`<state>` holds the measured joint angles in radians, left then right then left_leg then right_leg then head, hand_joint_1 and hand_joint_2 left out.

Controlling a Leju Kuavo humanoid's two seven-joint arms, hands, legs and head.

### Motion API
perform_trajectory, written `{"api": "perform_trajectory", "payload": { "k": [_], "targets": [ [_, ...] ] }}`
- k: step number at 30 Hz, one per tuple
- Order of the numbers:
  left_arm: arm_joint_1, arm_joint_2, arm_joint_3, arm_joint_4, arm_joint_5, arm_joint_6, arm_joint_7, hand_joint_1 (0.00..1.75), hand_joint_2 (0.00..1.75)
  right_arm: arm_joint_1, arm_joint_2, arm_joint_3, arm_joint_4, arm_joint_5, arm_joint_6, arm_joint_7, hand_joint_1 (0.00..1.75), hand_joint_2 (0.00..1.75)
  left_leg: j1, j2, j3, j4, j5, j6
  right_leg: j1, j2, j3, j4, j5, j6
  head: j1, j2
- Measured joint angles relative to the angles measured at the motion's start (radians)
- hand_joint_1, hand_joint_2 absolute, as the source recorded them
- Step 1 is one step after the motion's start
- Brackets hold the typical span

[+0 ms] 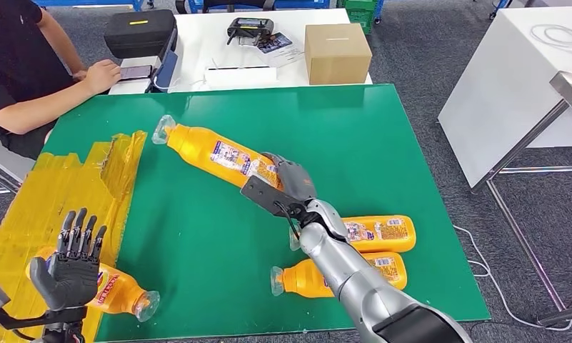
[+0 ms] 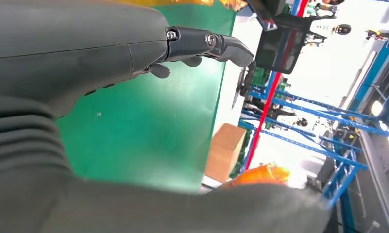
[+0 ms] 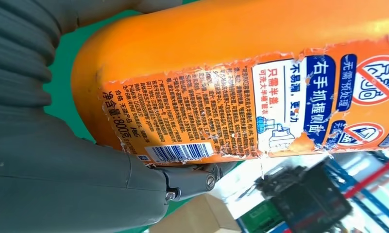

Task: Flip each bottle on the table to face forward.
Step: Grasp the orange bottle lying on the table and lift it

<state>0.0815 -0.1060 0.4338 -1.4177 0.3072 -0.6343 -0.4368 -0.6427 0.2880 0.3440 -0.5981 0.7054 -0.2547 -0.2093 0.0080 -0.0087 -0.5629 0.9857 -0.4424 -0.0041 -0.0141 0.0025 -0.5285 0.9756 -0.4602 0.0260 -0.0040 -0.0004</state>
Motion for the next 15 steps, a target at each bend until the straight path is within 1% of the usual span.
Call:
{"api": "perform_trajectory", "payload": {
  "k": [4,7,11,13,15],
  "targets": [
    [0.026,-0.039,0.001,-0.05,0.027,-0.016,0.02,0.0,1.75,0.05,0.026,-0.015,-0.083,0.047,0.006,-0.018,1.75,1.75,0.0,0.0,-0.001,0.0,0.0,0.0,0.0,0.0,-0.001,0.0,0.0,0.0,0.0,0.0],
    [0.042,-0.076,-0.02,-0.114,0.057,-0.015,0.037,0.0,1.75,0.098,0.053,0.018,-0.161,0.035,0.013,-0.01,1.75,1.75,0.0,0.0,-0.001,0.0,0.0,0.0,0.0,0.0,-0.001,0.0,0.0,0.0,0.0,0.0],
    [0.059,-0.11,-0.093,-0.183,0.081,-0.01,0.036,0.0,1.75,0.127,0.072,0.155,-0.227,-0.072,0.018,0.021,1.75,1.75,0.0,0.0,-0.001,0.0,0.0,0.0,0.0,0.0,-0.001,0.0,0.0,0.0,0.0,0.0],
    [0.067,-0.121,-0.13,-0.208,0.082,-0.003,0.032,0.0,1.75,0.133,0.072,0.224,-0.248,-0.101,0.014,0.03,1.75,1.75,0.0,0.0,-0.001,0.0,0.0,0.0,0.0,0.0,-0.001,0.0,0.0,0.0,0.0,0.0],
    [0.072,-0.128,-0.157,-0.226,0.081,0.002,0.028,0.0,1.75,0.136,0.072,0.273,-0.261,-0.112,0.013,0.034,1.75,1.75,0.0,0.0,-0.001,0.0,0.0,0.0,0.0,0.0,-0.001,0.0,0.0,0.0,0.0,0.0]
  ]
}}
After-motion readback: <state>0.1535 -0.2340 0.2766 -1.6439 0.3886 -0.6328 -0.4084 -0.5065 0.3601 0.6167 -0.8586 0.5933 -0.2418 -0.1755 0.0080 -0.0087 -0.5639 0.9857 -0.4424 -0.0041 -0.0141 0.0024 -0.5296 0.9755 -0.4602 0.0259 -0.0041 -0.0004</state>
